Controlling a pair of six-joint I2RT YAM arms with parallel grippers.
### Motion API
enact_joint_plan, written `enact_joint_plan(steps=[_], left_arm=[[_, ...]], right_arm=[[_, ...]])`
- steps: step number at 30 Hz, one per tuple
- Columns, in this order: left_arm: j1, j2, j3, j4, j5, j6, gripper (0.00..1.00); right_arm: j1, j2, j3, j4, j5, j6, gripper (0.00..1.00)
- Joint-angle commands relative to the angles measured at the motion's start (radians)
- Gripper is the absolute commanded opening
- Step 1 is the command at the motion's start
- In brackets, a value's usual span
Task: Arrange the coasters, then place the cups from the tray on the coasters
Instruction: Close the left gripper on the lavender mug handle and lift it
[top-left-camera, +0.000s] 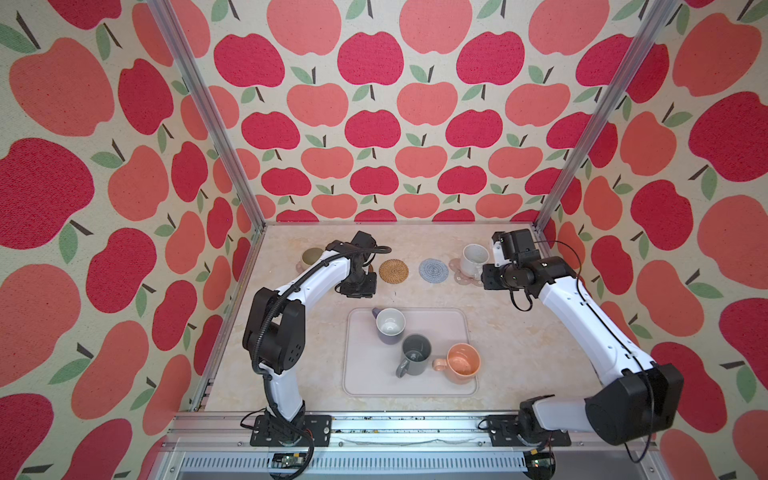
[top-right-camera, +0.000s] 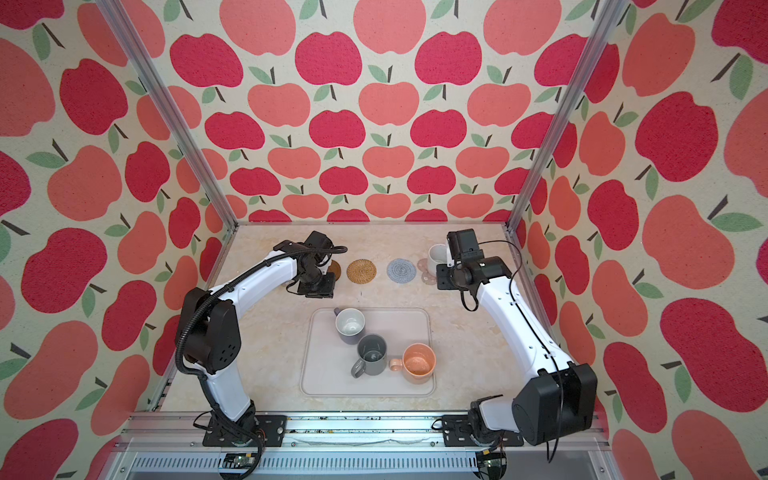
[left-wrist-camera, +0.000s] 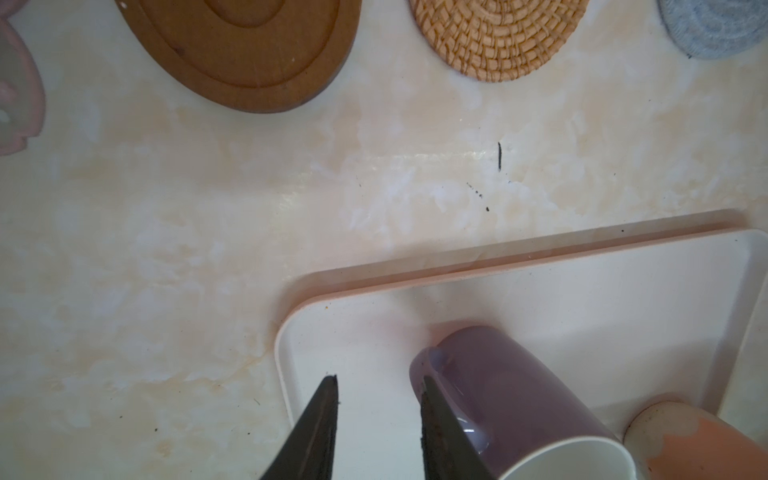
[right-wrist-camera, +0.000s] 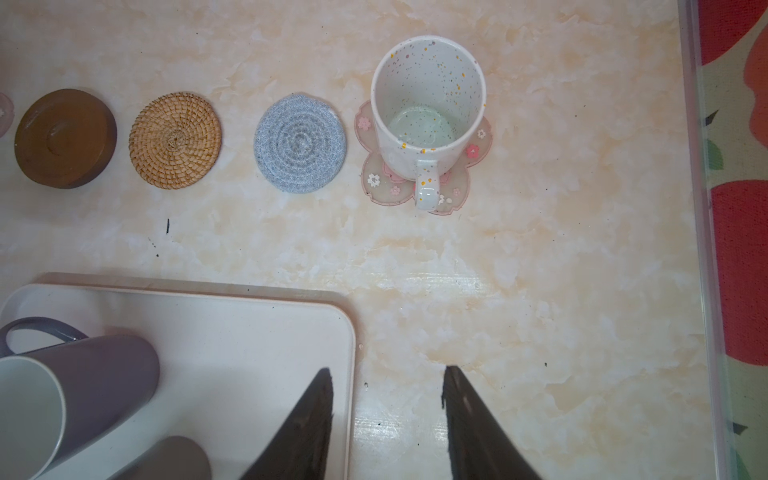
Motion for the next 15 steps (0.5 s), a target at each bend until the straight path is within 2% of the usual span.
enact_joint_plan(steps=[1,8,15], left_arm=[[-0.016,0.049,0.036,0.001,0.008,-0.009,0.35],[-0.039,0.079,0.022,0.003,0.021,-0.001,0.35],[-0.043,0.043,-0.056,0.004,0.016,-0.004,0.35]], right_arm=[[0.005,0.001,0.039,-0.021,0.006,0.01,0.46],[0.005,0.0,0.036,-0.027,0.022,0.0,0.46],[0.004,0.008,0.038,-0.016,0.011,0.001,0.46]])
